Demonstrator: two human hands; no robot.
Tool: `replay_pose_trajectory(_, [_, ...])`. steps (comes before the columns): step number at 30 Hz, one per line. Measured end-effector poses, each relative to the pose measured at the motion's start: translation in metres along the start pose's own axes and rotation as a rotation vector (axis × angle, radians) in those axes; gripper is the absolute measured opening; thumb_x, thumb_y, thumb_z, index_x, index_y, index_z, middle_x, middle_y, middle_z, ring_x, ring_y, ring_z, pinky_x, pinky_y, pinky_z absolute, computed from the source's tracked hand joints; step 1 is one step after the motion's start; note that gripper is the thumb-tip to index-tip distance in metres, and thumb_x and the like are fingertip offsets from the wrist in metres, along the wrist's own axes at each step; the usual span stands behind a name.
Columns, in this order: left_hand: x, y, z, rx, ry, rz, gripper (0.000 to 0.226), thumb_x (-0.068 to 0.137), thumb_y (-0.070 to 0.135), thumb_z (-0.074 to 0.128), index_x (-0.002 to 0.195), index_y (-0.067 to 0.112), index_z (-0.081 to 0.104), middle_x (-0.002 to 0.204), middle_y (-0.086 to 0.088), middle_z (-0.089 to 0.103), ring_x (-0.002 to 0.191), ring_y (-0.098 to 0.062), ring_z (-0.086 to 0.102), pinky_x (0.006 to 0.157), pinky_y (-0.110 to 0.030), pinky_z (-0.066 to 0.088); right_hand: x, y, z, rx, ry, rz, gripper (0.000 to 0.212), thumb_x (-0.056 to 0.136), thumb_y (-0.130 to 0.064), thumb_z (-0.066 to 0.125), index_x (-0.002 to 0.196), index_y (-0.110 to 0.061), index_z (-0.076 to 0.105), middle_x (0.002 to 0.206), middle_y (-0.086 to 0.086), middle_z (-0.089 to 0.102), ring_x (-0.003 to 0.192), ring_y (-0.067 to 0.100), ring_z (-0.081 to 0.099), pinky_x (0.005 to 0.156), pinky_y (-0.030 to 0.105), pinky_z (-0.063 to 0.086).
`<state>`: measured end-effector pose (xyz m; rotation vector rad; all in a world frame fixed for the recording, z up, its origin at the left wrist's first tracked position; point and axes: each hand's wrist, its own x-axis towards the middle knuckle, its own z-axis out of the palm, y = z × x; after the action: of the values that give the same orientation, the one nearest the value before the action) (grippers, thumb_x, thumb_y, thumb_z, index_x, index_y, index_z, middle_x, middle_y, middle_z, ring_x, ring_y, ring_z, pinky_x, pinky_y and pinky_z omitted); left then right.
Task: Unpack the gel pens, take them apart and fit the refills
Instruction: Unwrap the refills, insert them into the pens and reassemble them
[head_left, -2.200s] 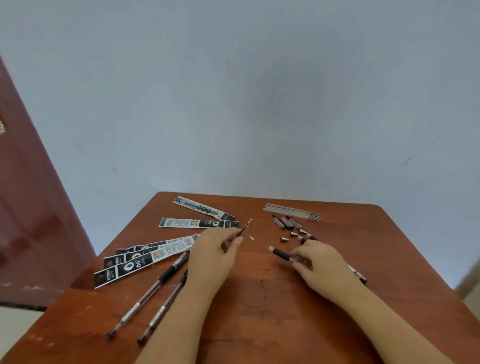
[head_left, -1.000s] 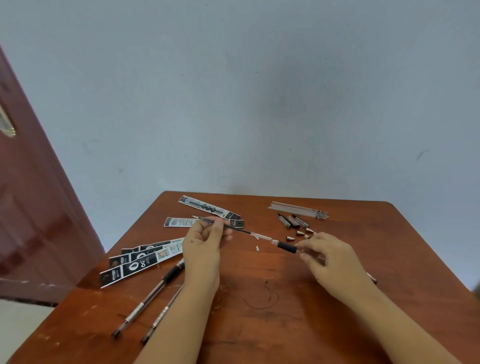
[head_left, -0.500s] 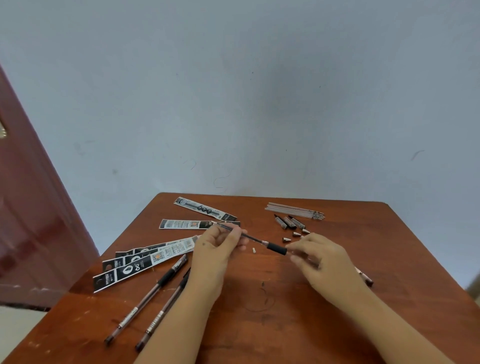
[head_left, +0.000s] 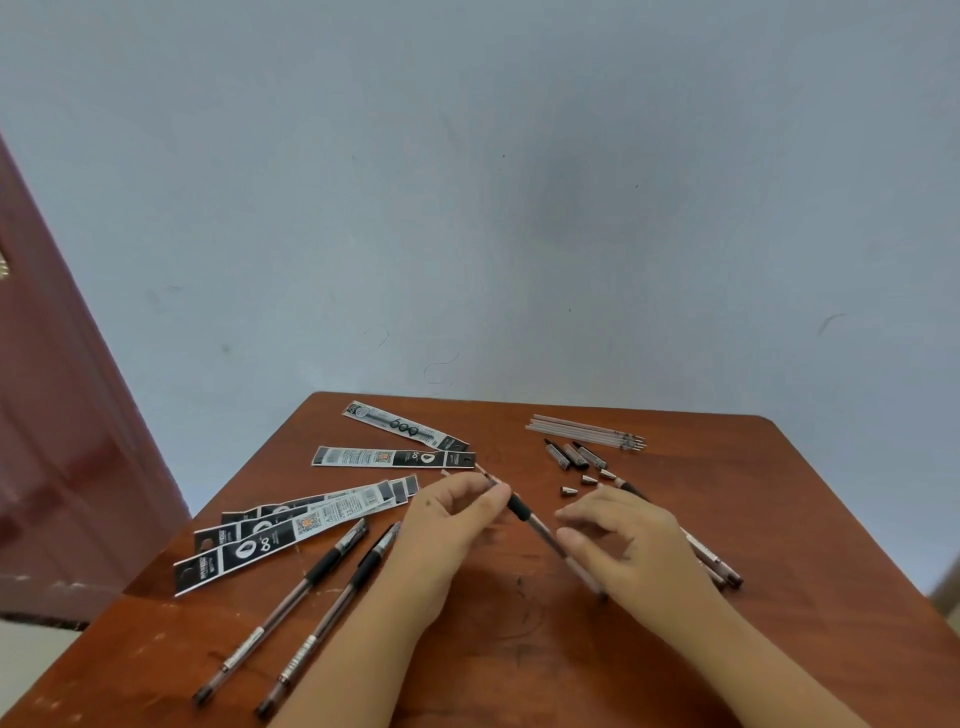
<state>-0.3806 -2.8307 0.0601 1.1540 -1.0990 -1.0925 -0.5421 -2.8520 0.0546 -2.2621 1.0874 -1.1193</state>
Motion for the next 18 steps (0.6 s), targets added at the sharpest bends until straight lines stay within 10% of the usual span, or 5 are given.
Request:
replay_pose_trajectory(11, [0.008, 0.010, -0.017, -0.128, 0.337, 0.146, 0.019, 0.089, 0.014, 0.048, 0.078, 0.018, 0.062, 0.046, 0.007, 0.057, 0.039, -0.001, 0.044, 0.039, -0.012, 0.038, 0.004, 0.010, 0.007, -0.124, 0.022, 0.103, 0.015, 0.080, -0.017, 0.060, 0.089, -0.009, 0.071, 0.086, -0.005, 0.063, 0.075, -0.011, 0.049, 0.072, -0.003, 0.037])
replay_pose_trajectory(18, [0.005, 0.006, -0.021, 0.590, 0.378, 0.451, 0.021, 0.088, 0.017, 0.054, 0.105, 0.018, 0.065, 0.084, 0.013, 0.058, 0.076, -0.003, 0.049, 0.068, -0.012, 0.035, 0.043, -0.008, 0.029, -0.399, -0.256, 0.213, 0.030, 0.087, -0.033, 0.051, 0.111, -0.017, 0.061, 0.110, 0.000, 0.061, 0.098, 0.011, 0.054, 0.087, 0.022, 0.040])
